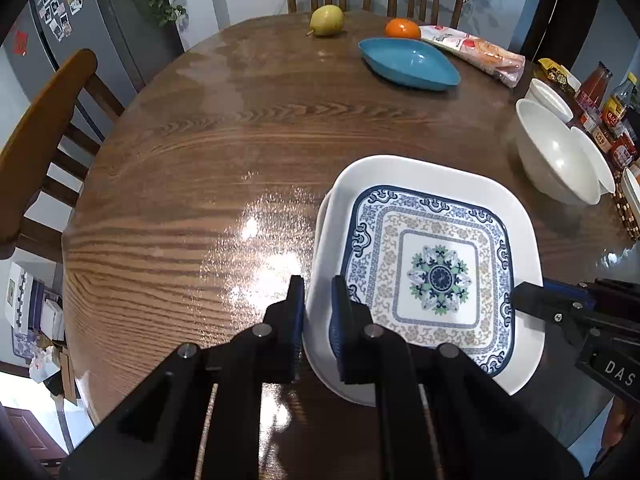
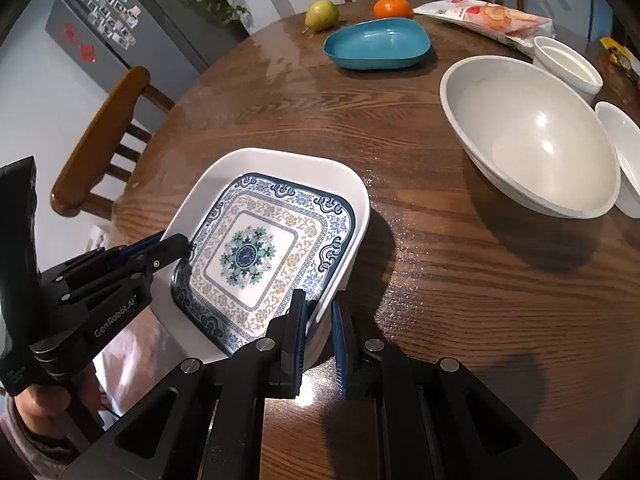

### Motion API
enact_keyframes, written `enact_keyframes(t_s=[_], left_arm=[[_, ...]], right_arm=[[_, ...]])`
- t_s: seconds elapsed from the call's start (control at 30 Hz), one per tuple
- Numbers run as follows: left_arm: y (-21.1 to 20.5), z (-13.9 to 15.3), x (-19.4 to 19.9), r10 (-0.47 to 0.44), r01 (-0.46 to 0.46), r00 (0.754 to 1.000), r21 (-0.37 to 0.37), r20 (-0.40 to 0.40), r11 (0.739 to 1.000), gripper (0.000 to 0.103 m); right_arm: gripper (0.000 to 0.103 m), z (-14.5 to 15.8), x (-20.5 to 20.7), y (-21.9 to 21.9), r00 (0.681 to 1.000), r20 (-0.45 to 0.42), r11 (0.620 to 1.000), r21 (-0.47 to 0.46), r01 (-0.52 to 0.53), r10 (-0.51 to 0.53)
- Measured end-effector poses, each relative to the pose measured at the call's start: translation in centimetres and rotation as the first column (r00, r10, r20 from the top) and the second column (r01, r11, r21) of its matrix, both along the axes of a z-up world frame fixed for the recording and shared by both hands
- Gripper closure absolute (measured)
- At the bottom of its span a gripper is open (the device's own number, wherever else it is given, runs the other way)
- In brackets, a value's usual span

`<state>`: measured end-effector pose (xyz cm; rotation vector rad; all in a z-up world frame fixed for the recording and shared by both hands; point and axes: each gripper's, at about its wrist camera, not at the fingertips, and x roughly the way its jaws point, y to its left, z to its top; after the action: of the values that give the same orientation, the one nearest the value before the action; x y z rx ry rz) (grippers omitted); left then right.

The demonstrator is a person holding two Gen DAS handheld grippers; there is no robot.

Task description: Organize plates and bowls

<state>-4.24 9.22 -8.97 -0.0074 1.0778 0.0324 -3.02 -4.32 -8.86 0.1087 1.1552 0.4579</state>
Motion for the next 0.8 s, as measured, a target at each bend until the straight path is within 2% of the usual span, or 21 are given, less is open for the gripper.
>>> enact_keyframes(t_s=[0.3,0.43,0.5,0.57,0.63,0.73,0.8], left_arm=[[0.0,-0.6,0.0,-0.001,0.001,1.000,0.008,-0.019,1.000,0.091],[0.4,-0.1,0.1,0.017,-0.017,1.000,0.014,0.002,1.000,0.088],[0.8,0.4,0.0,0.028,-0.029,0.999,0.014,0.017,0.999,0.083],[1.3,1.1,0.1,0.046,-0.047,0.998,0.010,0.036,0.999,0.070],[1.5,1.7,0.3,0.058,-0.058,0.997,0.001,0.048,0.998,0.063],[1.5,2.9,0.8,0.067,-0.066,0.995,-0.011,0.079,0.998,0.053],[1.1,3.7,1.2,0.059,-0.057,0.994,-0.020,0.095,0.998,0.051]], right_arm=[[0.089,0.0,-0.1,0.7,1.000,0.009,0.999,-0.051,-0.017,0.017],[0.089,0.4,-0.2,0.9,0.999,0.027,0.997,-0.071,-0.023,0.025],[0.089,1.0,-0.1,0.8,0.998,0.057,0.996,-0.081,-0.024,0.028],[0.088,1.8,-0.1,0.5,0.996,0.088,0.996,-0.091,-0.020,0.028],[0.087,2.7,0.3,0.1,0.994,0.112,0.996,-0.090,-0.010,0.020],[0.078,3.8,1.0,-0.5,0.990,0.138,0.997,-0.082,0.010,0.001],[0.067,4.8,1.6,-1.0,0.987,0.162,0.997,-0.076,0.028,-0.016]])
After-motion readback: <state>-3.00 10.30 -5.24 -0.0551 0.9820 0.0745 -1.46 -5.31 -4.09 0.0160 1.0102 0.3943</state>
